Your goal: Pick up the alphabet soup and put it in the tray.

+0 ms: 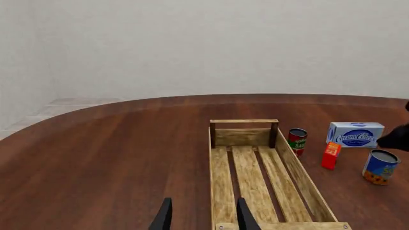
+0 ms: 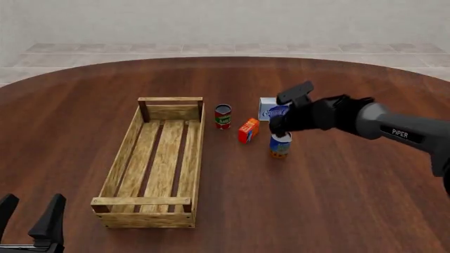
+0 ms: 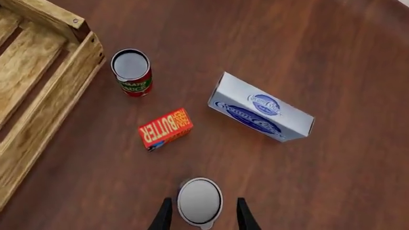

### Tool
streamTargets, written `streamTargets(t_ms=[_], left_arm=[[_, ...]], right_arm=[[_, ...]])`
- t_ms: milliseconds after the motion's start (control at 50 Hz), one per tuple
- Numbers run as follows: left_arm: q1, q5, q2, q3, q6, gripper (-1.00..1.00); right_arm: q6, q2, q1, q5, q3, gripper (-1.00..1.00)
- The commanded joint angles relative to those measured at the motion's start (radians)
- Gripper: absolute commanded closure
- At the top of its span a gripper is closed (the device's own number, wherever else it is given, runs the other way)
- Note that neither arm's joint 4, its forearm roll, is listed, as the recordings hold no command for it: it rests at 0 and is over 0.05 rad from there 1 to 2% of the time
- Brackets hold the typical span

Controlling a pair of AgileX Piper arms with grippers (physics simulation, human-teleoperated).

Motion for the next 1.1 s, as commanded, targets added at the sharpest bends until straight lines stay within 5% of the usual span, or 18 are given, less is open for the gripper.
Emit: streamTargets(t_ms=[20,780,800,1100], left_arm=[[0.0,0.0,0.0,0.0,0.0,-1.0],[0.0,0.0,0.0,0.0,0.0,-1.0],[0.0,0.0,0.0,0.0,0.0,-1.0],[0.0,0.0,0.0,0.0,0.0,-1.0]], right_arm=[[0.005,0.056,-0.009,-0.025,-0.004,-1.0],[0.043,0.193,0.007,-0.081,-0.002,-1.0],[0.035,0.201,0.001,-0.087,-0.002,1.0],[0.037,0.143,-0.002,-0.063,-0.002,1.0]])
